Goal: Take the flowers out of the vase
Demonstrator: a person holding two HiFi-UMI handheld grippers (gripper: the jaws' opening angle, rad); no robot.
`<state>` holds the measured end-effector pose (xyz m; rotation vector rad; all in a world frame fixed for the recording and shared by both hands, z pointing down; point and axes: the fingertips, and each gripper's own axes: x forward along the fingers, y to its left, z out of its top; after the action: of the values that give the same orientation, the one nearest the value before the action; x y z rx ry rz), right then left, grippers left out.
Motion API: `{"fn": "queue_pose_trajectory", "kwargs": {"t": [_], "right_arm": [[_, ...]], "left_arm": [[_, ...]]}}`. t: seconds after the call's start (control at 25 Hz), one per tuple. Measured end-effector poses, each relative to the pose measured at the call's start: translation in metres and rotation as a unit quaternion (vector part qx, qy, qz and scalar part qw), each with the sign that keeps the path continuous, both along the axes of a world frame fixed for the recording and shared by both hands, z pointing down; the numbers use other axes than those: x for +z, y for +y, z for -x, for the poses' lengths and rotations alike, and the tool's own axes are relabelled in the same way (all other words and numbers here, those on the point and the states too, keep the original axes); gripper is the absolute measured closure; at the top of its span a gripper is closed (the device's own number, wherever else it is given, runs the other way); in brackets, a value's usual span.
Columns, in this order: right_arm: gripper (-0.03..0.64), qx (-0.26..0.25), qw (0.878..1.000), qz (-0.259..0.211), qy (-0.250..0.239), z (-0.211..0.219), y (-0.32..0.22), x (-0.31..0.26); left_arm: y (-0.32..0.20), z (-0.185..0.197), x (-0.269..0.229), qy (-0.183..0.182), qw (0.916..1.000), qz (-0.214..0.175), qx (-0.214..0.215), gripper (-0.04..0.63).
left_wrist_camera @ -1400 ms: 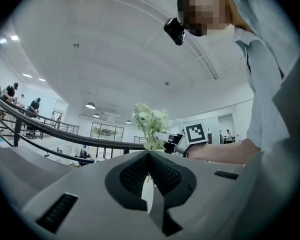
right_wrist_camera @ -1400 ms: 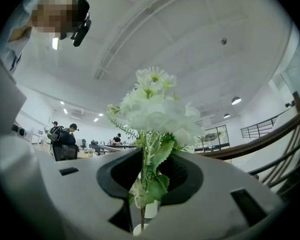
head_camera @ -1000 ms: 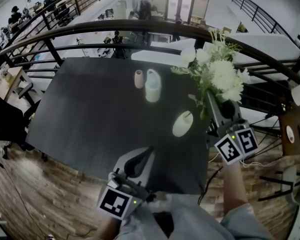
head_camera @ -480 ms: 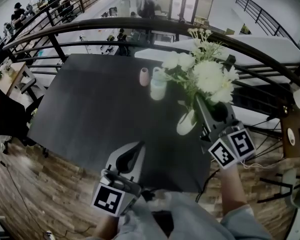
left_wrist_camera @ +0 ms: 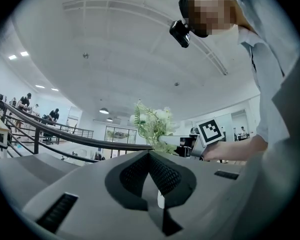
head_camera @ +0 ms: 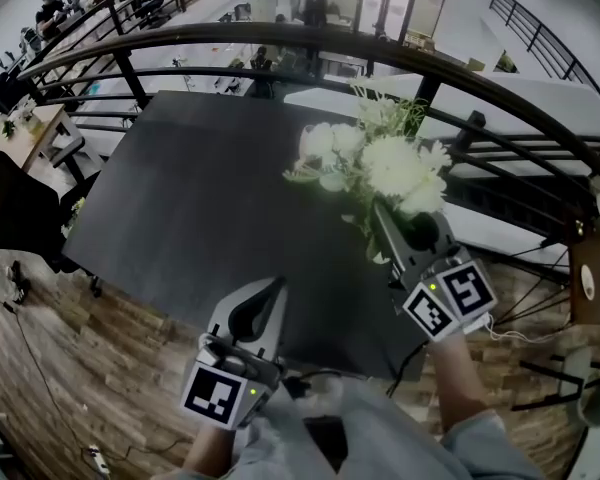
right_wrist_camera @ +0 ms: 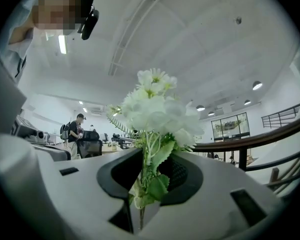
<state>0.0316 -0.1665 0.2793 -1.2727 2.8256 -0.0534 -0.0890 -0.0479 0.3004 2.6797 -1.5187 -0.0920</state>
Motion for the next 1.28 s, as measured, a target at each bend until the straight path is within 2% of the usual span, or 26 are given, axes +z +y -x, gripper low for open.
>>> {"fn": "queue_pose_trajectory", "kwargs": {"t": [0.2, 0.56, 0.76, 1.04, 1.28], "right_arm": [[0.512, -0.007, 1.000, 0.025, 0.006, 0.014, 0.000, 0.022], [0.515, -0.035, 0.996, 0.067, 0.047, 0.039, 0.015, 0.069], [0.518, -0.048, 0.992, 0.101, 0.061, 0.048, 0.015, 0.098], [0.520, -0.072, 0.984, 0.122, 0.108, 0.074, 0.030, 0.136], [0.522, -0.078, 0.977, 0.161, 0.118, 0.076, 0.037, 0.168]], "left_arm": [[0.004, 0.011, 0.000, -0.002, 1.0000, 0.000, -0.005, 0.595], [0.008, 0.019, -0.001, -0.003, 1.0000, 0.001, -0.009, 0.595], [0.005, 0.022, -0.001, -0.006, 0.9998, 0.004, -0.019, 0.595], [0.008, 0.035, 0.002, -0.007, 0.9996, 0.005, -0.028, 0.595], [0.007, 0.034, 0.004, -0.005, 0.9994, 0.009, -0.033, 0.595]]}}
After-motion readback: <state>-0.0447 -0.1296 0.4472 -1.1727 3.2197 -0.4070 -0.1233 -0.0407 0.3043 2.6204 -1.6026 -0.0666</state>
